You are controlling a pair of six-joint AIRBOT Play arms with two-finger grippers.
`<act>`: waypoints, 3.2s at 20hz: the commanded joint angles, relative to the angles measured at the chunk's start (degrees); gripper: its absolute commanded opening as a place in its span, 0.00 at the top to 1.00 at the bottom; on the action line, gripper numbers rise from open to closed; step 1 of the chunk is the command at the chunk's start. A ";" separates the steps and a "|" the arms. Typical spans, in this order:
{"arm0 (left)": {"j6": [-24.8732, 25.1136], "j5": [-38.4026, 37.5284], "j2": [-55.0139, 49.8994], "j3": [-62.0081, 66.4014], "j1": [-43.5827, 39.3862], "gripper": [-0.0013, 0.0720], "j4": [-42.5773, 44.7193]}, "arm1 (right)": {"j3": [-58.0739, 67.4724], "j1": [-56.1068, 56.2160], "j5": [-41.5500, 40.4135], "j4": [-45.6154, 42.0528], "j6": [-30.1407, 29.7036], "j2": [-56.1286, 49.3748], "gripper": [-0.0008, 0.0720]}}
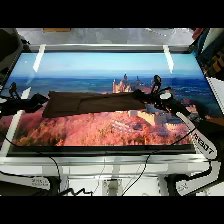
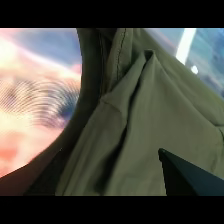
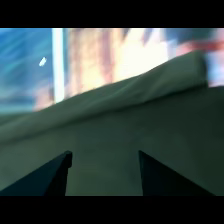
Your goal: Fold the clothes and pants, and hang the long-sleeved shirts on hangers.
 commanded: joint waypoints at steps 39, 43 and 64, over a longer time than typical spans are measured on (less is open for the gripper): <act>1.68 -19.15 26.67 8.11 -16.37 0.97 -5.22 | 25.97 35.21 -4.55 -10.78 14.01 -14.78 0.97; 1.64 -16.20 23.08 8.11 -20.79 0.97 -5.22 | 26.03 35.26 -1.68 -13.18 13.99 -14.71 0.97; 1.86 40.54 0.85 8.11 -59.58 0.01 -9.46 | 25.86 -7.69 27.65 -47.32 25.22 -1.25 0.97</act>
